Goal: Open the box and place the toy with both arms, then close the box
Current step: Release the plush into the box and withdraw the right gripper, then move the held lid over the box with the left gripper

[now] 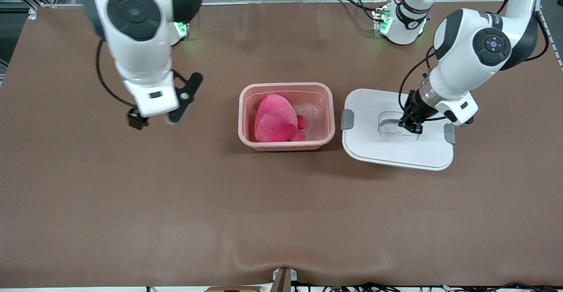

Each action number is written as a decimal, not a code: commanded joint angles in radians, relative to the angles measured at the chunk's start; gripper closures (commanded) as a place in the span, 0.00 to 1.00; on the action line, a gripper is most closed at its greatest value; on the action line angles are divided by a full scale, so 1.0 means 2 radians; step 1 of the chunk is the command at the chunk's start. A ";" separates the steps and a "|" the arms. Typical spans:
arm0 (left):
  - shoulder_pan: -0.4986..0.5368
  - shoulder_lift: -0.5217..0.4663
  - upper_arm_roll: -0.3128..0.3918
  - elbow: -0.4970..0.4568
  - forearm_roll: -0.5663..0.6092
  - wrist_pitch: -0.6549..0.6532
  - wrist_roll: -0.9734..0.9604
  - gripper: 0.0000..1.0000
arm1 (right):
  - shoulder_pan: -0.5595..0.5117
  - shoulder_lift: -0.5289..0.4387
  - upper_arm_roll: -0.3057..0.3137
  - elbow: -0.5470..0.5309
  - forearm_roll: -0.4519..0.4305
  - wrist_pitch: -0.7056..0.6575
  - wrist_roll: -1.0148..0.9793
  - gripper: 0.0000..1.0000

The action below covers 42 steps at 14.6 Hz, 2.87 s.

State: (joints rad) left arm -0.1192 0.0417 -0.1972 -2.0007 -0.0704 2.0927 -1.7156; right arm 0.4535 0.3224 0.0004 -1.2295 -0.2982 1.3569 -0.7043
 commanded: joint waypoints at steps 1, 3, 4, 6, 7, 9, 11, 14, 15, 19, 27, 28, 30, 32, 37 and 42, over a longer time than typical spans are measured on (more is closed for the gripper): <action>0.001 0.001 -0.019 0.013 -0.009 0.000 -0.029 1.00 | -0.065 -0.029 0.009 -0.030 0.016 0.003 0.026 0.00; -0.002 0.009 -0.032 0.019 -0.007 0.000 -0.046 1.00 | -0.112 -0.034 0.009 -0.034 0.055 0.003 0.033 0.00; -0.003 0.015 -0.037 0.024 -0.006 0.000 -0.053 1.00 | -0.135 -0.037 0.009 -0.038 0.075 0.003 0.041 0.00; -0.006 0.027 -0.049 0.036 -0.004 0.000 -0.077 1.00 | -0.155 -0.052 0.008 -0.058 0.090 0.006 0.067 0.00; -0.009 0.034 -0.058 0.043 -0.003 0.000 -0.091 1.00 | -0.159 -0.062 0.008 -0.066 0.090 0.009 0.095 0.00; -0.025 0.050 -0.060 0.060 -0.002 0.001 -0.112 1.00 | -0.178 -0.081 0.009 -0.075 0.092 0.019 0.143 0.00; -0.043 0.069 -0.060 0.075 -0.002 0.001 -0.130 1.00 | -0.203 -0.087 0.009 -0.082 0.102 0.030 0.147 0.00; -0.072 0.097 -0.060 0.095 0.033 0.001 -0.178 1.00 | -0.241 -0.130 0.009 -0.144 0.148 0.069 0.164 0.00; -0.086 0.106 -0.060 0.100 0.048 0.002 -0.200 1.00 | -0.242 -0.152 0.008 -0.170 0.148 0.082 0.179 0.00; -0.119 0.130 -0.061 0.131 0.057 0.002 -0.223 1.00 | -0.237 -0.184 0.009 -0.198 0.147 0.066 0.272 0.00; -0.169 0.187 -0.060 0.188 0.080 0.002 -0.271 1.00 | -0.242 -0.185 0.010 -0.182 0.145 0.062 0.358 0.00; -0.170 0.188 -0.060 0.189 0.083 0.002 -0.279 1.00 | -0.241 -0.185 0.011 -0.182 0.148 0.062 0.375 0.00; -0.178 0.195 -0.060 0.201 0.084 0.002 -0.285 1.00 | -0.243 -0.183 0.011 -0.181 0.149 0.067 0.380 0.00; -0.187 0.202 -0.059 0.206 0.084 0.003 -0.309 1.00 | -0.245 -0.177 0.009 -0.162 0.151 0.063 0.378 0.00; -0.204 0.219 -0.060 0.216 0.107 0.015 -0.361 1.00 | -0.247 -0.170 0.009 -0.148 0.160 0.064 0.380 0.00; -0.214 0.222 -0.060 0.216 0.107 0.017 -0.382 1.00 | -0.238 -0.168 0.012 -0.149 0.157 0.062 0.377 0.00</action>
State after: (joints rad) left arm -0.5302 0.4721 -0.3188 -1.5972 0.1185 2.1294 -2.4403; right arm -0.0194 -0.0259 0.0158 -1.5490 -0.0039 1.4921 0.0397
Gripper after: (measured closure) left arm 0.930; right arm 0.000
